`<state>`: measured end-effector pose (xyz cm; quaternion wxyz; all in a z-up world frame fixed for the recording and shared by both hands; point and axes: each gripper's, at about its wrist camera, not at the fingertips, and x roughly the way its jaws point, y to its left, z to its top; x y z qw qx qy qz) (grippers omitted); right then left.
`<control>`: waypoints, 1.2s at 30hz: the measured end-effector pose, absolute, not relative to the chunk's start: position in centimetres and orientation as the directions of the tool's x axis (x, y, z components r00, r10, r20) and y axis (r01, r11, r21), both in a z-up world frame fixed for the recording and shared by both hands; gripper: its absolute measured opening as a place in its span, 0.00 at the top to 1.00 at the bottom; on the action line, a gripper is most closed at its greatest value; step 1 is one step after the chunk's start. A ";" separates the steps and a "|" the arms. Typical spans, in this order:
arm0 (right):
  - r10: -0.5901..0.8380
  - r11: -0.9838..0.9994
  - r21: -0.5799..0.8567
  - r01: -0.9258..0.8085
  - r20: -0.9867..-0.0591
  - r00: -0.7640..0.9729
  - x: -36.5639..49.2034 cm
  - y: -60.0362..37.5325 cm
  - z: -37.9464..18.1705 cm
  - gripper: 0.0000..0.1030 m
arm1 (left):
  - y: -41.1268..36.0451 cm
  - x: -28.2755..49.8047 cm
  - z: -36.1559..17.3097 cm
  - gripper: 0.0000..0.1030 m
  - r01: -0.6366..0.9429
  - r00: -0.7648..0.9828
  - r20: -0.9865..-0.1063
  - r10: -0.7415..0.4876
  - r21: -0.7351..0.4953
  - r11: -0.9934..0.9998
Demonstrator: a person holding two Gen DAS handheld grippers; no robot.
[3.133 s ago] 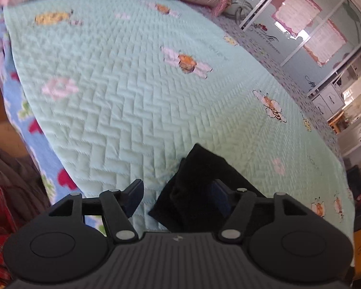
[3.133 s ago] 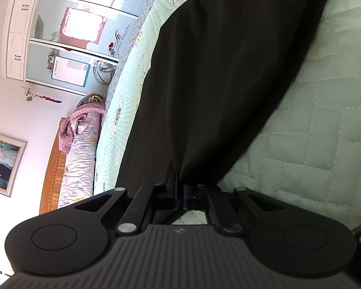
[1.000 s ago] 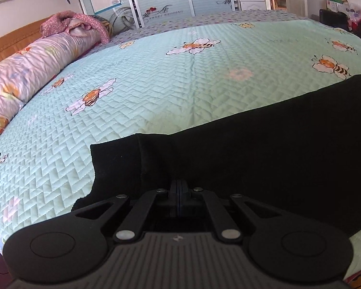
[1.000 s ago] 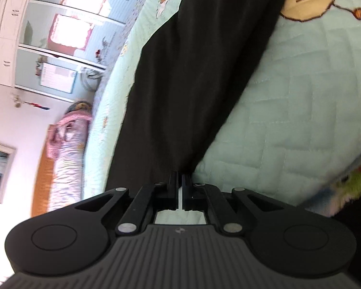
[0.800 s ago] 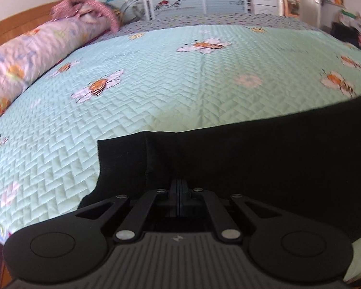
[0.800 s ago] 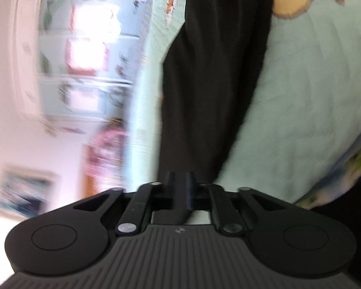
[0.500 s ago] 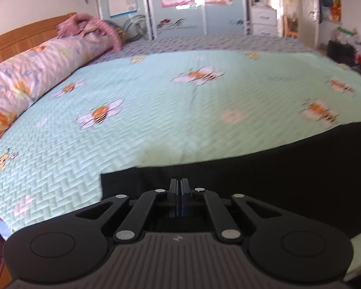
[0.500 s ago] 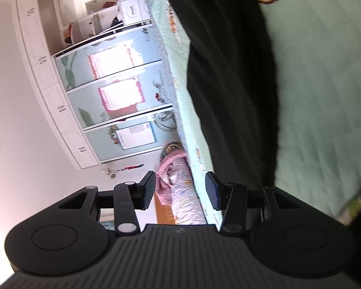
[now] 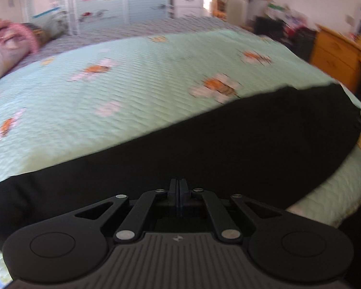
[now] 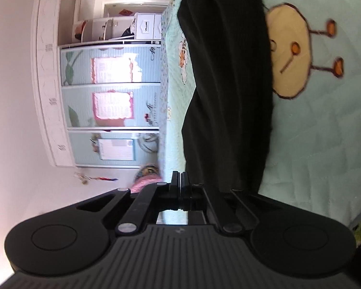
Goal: Fold clothes
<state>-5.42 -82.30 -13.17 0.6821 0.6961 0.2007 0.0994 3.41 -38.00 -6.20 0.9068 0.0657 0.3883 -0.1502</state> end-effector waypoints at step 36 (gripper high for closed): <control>0.442 0.515 0.844 0.149 -0.411 0.797 -6.6 -80.9 -11.0 0.99 | -32.3 9.1 -11.2 0.99 -0.061 0.389 -0.760 -0.521 -0.586 0.808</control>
